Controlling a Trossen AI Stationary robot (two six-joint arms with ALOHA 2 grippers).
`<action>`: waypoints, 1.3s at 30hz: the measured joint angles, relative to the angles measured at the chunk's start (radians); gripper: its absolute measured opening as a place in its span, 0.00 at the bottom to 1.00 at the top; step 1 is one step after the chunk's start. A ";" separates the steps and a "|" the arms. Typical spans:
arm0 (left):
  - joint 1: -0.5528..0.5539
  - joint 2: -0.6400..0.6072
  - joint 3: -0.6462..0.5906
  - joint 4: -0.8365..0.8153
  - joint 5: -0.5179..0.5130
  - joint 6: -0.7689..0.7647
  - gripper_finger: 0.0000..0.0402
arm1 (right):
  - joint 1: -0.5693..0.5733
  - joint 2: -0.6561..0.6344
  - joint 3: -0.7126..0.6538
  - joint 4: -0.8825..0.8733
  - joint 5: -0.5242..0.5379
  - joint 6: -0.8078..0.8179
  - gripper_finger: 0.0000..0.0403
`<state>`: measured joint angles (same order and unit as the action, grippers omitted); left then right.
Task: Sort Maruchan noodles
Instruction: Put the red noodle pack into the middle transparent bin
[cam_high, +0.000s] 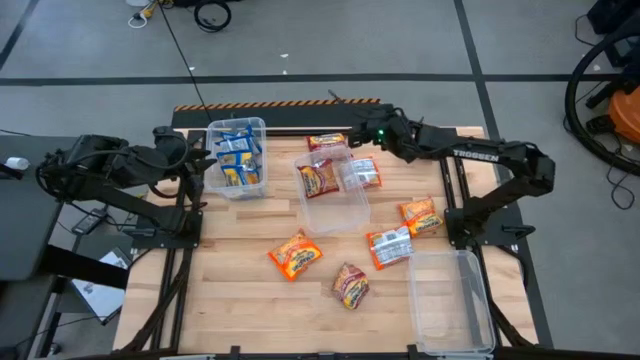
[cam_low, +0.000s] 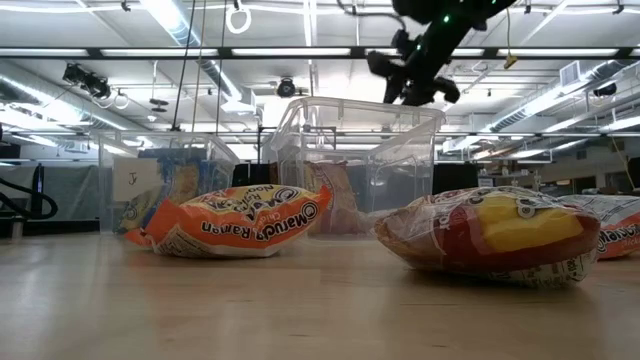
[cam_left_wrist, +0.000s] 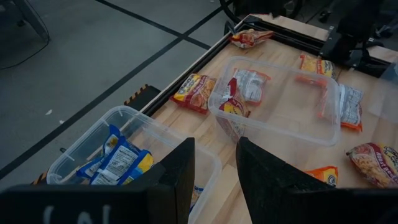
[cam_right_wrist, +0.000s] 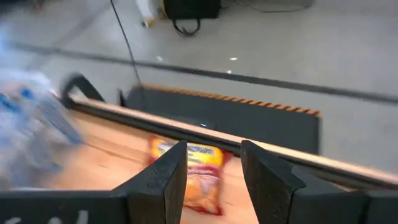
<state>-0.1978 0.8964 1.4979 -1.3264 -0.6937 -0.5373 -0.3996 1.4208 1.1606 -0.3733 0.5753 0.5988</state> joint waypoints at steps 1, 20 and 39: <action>0.000 0.000 0.000 0.000 0.000 0.000 0.31 | -0.010 0.018 0.000 -0.005 0.002 -0.021 0.39; 0.000 0.000 0.000 0.000 0.000 0.000 0.31 | 0.101 0.163 -0.010 -0.768 0.171 0.228 0.36; 0.000 0.000 0.000 0.000 0.000 0.000 0.31 | -0.155 0.091 -0.126 -0.721 0.088 1.078 0.37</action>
<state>-0.1975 0.8964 1.4979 -1.3265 -0.6937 -0.5373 -0.5551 1.5122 1.0350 -1.0940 0.6632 1.6764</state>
